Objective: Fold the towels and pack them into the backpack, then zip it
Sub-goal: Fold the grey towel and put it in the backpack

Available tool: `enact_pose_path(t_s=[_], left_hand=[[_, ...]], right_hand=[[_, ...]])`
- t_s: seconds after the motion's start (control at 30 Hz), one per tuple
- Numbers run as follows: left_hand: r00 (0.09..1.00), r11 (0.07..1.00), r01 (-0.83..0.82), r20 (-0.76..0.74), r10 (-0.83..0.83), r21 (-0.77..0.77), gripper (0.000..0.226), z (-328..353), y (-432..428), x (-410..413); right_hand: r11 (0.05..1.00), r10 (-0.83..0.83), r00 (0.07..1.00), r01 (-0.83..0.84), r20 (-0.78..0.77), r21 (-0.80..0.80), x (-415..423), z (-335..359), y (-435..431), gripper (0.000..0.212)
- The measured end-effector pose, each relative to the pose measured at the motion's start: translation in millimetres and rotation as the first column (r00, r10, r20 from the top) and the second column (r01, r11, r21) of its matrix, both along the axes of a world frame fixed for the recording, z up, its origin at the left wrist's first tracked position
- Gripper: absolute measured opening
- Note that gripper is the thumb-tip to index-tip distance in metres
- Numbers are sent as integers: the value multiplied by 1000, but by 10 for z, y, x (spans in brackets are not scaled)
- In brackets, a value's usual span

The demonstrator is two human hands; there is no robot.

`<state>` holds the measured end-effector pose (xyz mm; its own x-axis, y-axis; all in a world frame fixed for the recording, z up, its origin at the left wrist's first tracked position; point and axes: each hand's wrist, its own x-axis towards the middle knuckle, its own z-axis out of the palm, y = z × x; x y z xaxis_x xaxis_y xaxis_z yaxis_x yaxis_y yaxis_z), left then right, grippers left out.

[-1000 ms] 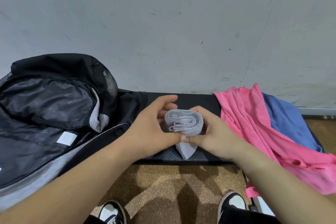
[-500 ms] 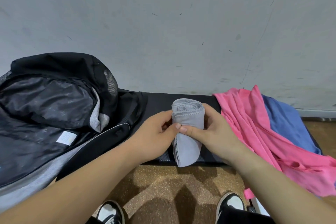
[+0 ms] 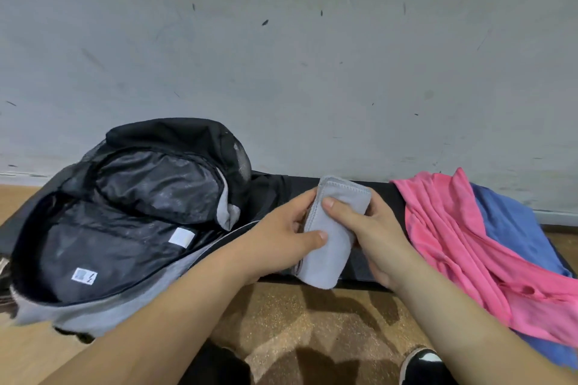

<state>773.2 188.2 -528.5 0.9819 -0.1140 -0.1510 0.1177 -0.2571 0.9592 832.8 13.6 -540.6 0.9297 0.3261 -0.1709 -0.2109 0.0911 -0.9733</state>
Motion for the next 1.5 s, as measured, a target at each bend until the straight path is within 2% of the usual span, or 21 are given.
enact_pose_path(t_s=[0.07, 0.13, 0.23, 0.33, 0.43, 0.5, 0.57, 0.63, 0.73, 0.8, 0.87, 0.9, 0.97, 1.03, 1.07, 1.1, 1.17, 1.23, 1.3, 1.4, 1.5], left_hand=[[997, 997, -72, 29, 71, 41, 60, 40, 200, -182], [976, 970, -215, 67, 209, 113, 55, 75, 494, -383], [903, 891, -429, 81, 422, 149, 46, 103, 1077, -645], [812, 787, -579, 70, 579, 215, 50, 89, 1706, -841], [749, 643, -614, 80, 658, 457, 60, -47, 2161, -952], [755, 629, -546, -1, 656, 554, 63, -204, 2251, -1003], [763, 675, -504, -88, 640, 538, 63, -401, 2288, -1035], [761, 688, -516, -95, 642, 511, 59, -545, 2303, -1006], [734, 675, -582, -64, 676, 452, 59, -639, 2322, -880], [725, 684, -619, -55, 687, 386, 58, -674, 2289, -799], [711, 686, -638, -76, 700, 350, 59, -704, 2271, -749], [707, 683, -638, -82, 703, 356, 59, -707, 2280, -730], [716, 684, -622, -77, 694, 382, 59, -692, 2313, -733], [733, 702, -607, -79, 676, 372, 54, -657, 2341, -764], [745, 721, -596, -93, 661, 354, 47, -633, 2347, -775], [760, 744, -574, -114, 639, 341, 38, -596, 2340, -789], [795, 783, -510, -152, 587, 357, 28, -531, 2343, -808], [816, 798, -446, -180, 549, 406, 25, -493, 2368, -816], [799, 780, -473, -173, 575, 410, 22, -467, 2365, -803], [750, 749, -583, -145, 645, 315, 15, -492, 2353, -663], [754, 778, -593, -196, 627, 209, 19, -573, 2316, -395]], right_hand=[[998, 32, 999, -30, 23, -56, -122, 62, 187, 44], [987, 69, 997, -63, 36, -151, -245, 78, 405, 41], [958, 71, 997, -61, 28, -281, -389, 70, 777, 33], [912, 122, 990, -84, 69, -400, -405, 43, 1217, 29], [796, 281, 950, -151, 137, -587, -298, -35, 1676, 65], [716, 350, 936, -248, 29, -653, -266, -121, 1929, 91], [621, 386, 922, -285, -32, -730, -247, -288, 2151, 88], [542, 379, 925, -210, 14, -814, -170, -435, 2280, 72], [600, 364, 928, -172, 76, -781, 18, -526, 2359, 63], [641, 425, 898, -211, 112, -738, 173, -552, 2361, 73], [632, 482, 870, -265, 101, -729, 279, -579, 2389, 85], [585, 501, 858, -240, 113, -775, 313, -576, 2407, 88], [426, 546, 795, 8, 265, -904, 358, -541, 2450, 82], [319, 651, 655, 223, 384, -921, 368, -484, 2508, 61], [298, 700, 601, 245, 386, -922, 376, -459, 2540, 47], [297, 729, 565, 248, 386, -922, 378, -421, 2564, 35], [361, 712, 549, 247, 437, -899, 396, -342, 2610, 28], [447, 627, 596, 251, 501, -859, 441, -213, 2643, 29], [492, 574, 637, 234, 514, -839, 476, -88, 2668, 28], [523, 536, 693, 175, 481, -834, 460, -22, 2655, 30], [553, 496, 743, 129, 449, -823, 428, -66, 2626, 31]])
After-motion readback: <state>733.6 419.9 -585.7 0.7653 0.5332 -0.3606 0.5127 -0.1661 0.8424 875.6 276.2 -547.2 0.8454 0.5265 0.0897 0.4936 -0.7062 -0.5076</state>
